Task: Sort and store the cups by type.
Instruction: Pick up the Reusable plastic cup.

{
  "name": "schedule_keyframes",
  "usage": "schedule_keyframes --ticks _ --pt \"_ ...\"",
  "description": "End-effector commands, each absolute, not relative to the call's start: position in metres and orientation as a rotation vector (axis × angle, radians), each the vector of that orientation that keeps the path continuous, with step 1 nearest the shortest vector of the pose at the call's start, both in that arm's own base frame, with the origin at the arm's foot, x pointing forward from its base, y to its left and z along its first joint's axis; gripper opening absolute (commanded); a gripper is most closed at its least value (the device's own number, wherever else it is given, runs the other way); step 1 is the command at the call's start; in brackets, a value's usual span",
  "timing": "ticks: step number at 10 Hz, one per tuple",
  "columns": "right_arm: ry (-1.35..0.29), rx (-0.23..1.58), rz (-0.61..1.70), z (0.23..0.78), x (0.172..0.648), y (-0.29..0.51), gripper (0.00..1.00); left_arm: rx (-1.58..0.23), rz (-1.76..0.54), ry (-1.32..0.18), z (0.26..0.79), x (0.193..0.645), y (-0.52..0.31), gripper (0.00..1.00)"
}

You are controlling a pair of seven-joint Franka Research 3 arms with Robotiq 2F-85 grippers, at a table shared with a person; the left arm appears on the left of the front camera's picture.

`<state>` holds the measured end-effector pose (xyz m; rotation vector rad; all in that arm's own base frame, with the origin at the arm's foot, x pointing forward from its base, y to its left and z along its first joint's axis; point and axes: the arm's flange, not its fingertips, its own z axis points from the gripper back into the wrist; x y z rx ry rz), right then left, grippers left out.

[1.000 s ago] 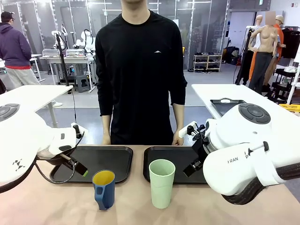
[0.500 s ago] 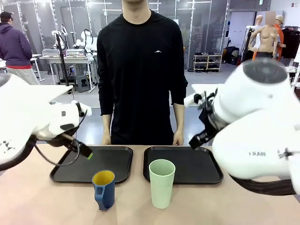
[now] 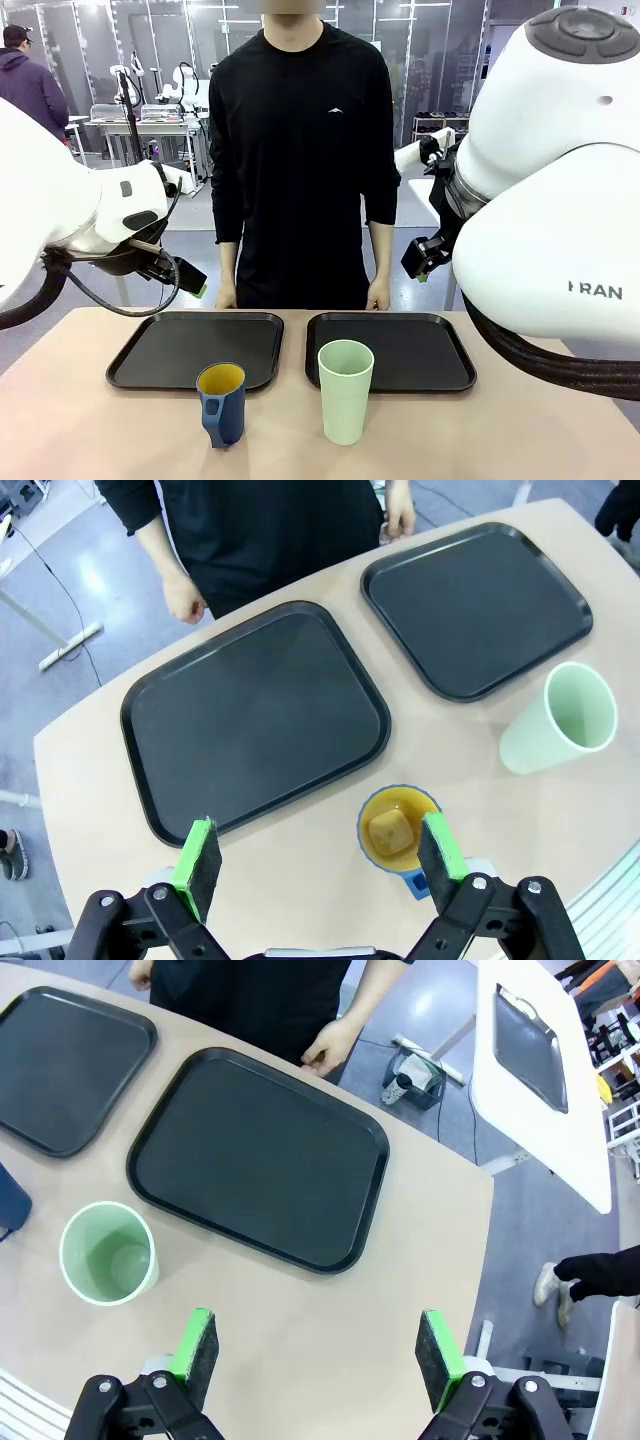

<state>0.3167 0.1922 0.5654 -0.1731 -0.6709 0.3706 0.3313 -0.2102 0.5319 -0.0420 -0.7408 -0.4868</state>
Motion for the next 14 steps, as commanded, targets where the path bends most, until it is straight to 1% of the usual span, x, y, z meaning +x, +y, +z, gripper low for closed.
schedule_keyframes --ticks 1,2,7,9,10,12,13,14 --pt "-0.741 -0.174 0.376 0.553 0.312 0.197 1.00 0.022 -0.535 -0.729 0.522 0.329 -0.211 1.00" --pt "-0.671 -0.173 0.371 0.565 0.317 0.192 1.00 -0.042 -0.487 -0.741 0.532 0.331 -0.210 1.00" --pt "-0.678 -0.169 0.375 0.562 0.316 0.192 1.00 -0.035 -0.495 -0.739 0.530 0.332 -0.209 1.00" --pt "-0.644 -0.171 0.292 0.566 0.341 0.157 1.00 -0.037 -0.418 -0.739 0.542 0.352 -0.172 1.00" --pt "-0.613 -0.185 0.251 0.565 0.363 0.134 1.00 -0.040 -0.374 -0.707 0.543 0.373 -0.145 1.00" --pt "-0.550 -0.208 0.163 0.562 0.415 0.091 1.00 -0.064 -0.274 -0.677 0.537 0.432 -0.089 1.00" --pt "-0.508 -0.188 0.156 0.560 0.438 0.074 1.00 -0.116 -0.269 -0.654 0.535 0.457 -0.070 1.00" --pt "-0.474 -0.155 0.151 0.557 0.458 0.060 1.00 -0.131 -0.248 -0.621 0.533 0.478 -0.058 1.00"
